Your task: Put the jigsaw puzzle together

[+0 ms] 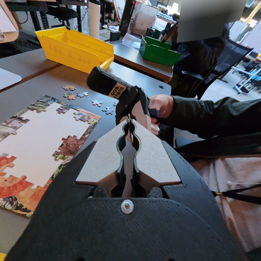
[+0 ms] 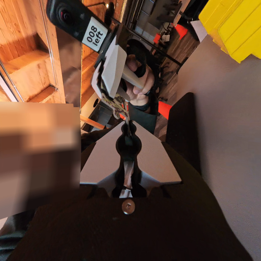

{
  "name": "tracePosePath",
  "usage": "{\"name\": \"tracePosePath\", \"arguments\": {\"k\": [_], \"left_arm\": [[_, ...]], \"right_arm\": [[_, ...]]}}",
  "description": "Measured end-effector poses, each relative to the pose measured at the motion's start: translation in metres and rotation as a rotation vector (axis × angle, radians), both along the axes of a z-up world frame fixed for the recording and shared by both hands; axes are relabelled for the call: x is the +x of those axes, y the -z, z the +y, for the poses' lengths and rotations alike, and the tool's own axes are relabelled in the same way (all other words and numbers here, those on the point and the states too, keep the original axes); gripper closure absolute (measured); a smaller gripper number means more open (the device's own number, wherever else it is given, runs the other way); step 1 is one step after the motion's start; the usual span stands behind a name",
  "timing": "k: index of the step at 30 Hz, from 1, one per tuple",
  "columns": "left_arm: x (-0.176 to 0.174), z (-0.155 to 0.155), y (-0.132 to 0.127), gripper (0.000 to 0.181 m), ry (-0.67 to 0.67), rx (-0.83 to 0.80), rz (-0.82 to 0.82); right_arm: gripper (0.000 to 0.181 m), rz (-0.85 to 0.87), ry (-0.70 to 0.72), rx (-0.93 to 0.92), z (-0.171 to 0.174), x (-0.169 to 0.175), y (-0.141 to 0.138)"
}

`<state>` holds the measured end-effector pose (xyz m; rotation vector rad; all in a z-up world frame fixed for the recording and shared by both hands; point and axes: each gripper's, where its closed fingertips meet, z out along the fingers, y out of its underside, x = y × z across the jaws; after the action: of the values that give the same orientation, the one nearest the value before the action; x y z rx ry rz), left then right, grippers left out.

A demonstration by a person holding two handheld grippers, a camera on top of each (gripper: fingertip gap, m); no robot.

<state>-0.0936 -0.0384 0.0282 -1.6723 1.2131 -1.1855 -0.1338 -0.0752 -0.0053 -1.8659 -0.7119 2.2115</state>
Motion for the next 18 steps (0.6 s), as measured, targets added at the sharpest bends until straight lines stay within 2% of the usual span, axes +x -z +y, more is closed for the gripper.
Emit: {"name": "tracePosePath", "arguments": {"k": [1,3,6,12,15,18], "left_arm": [[0.003,-0.003,0.005,0.181,-0.020,-0.023,0.024],[0.006,-0.013,0.016,0.180,-0.024,-0.184,0.076],[0.011,-0.029,0.018,0.175,0.020,-0.377,0.042],[0.014,-0.034,0.032,0.173,0.025,-0.341,0.086],[0.013,-0.027,0.041,0.177,-0.023,-0.300,0.131],[0.011,-0.027,0.040,0.179,-0.020,-0.423,0.111]], "right_arm": [[0.180,-0.021,0.036,0.035,-0.001,0.002,0.006],[0.180,-0.130,0.117,0.253,-0.002,0.007,0.024],[0.180,-0.233,0.205,0.487,-0.006,0.016,0.031],[0.180,-0.308,0.204,0.455,-0.012,0.022,0.043],[0.180,-0.295,0.184,0.433,-0.014,0.021,0.046],[0.180,-0.310,0.181,0.546,-0.013,0.022,0.047]]}}
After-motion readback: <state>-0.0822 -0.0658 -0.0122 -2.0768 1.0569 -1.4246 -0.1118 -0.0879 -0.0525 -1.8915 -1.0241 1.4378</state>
